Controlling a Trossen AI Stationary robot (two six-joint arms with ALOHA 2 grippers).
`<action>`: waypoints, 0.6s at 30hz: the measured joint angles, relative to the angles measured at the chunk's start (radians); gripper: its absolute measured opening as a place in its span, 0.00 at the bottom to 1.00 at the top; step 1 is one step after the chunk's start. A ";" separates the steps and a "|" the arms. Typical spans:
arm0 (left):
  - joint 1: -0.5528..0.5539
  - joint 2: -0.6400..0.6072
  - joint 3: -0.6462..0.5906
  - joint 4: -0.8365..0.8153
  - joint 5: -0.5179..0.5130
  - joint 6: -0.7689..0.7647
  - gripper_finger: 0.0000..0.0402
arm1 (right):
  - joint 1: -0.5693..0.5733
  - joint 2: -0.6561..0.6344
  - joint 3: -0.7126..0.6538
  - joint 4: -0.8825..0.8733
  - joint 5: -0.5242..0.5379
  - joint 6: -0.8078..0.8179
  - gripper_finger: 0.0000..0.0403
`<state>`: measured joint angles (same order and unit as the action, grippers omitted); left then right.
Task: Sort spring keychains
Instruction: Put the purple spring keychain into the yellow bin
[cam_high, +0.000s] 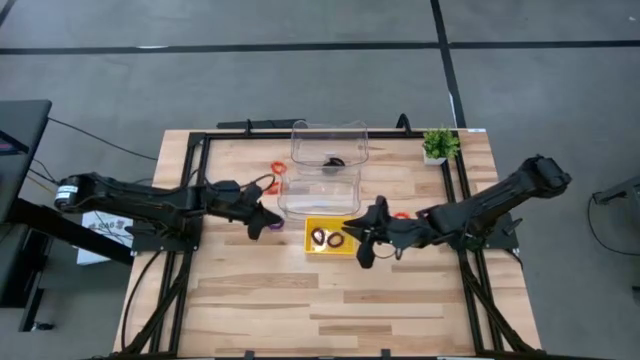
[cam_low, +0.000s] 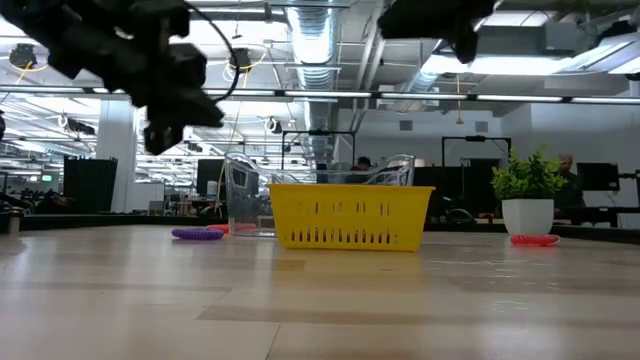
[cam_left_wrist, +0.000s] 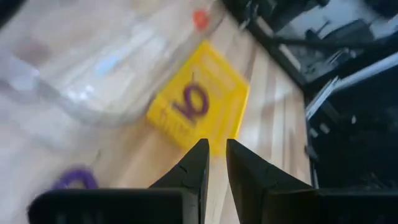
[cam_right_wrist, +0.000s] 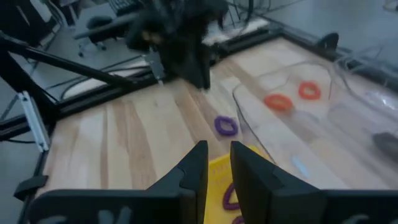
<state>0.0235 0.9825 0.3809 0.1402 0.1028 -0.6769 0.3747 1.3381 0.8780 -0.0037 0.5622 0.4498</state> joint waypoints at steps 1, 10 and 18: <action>-0.011 0.000 -0.014 -0.001 0.000 -0.009 0.13 | 0.006 -0.014 0.000 -0.012 0.008 -0.009 0.15; -0.138 0.000 -0.061 0.003 -0.079 0.018 0.13 | 0.043 -0.091 0.000 -0.160 0.071 -0.016 0.15; -0.192 0.041 -0.070 -0.010 -0.347 0.217 0.13 | 0.042 -0.091 0.000 -0.190 0.070 -0.014 0.15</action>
<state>-0.1688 1.0232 0.3107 0.1303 -0.2441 -0.4603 0.4168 1.2469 0.8780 -0.1932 0.6324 0.4354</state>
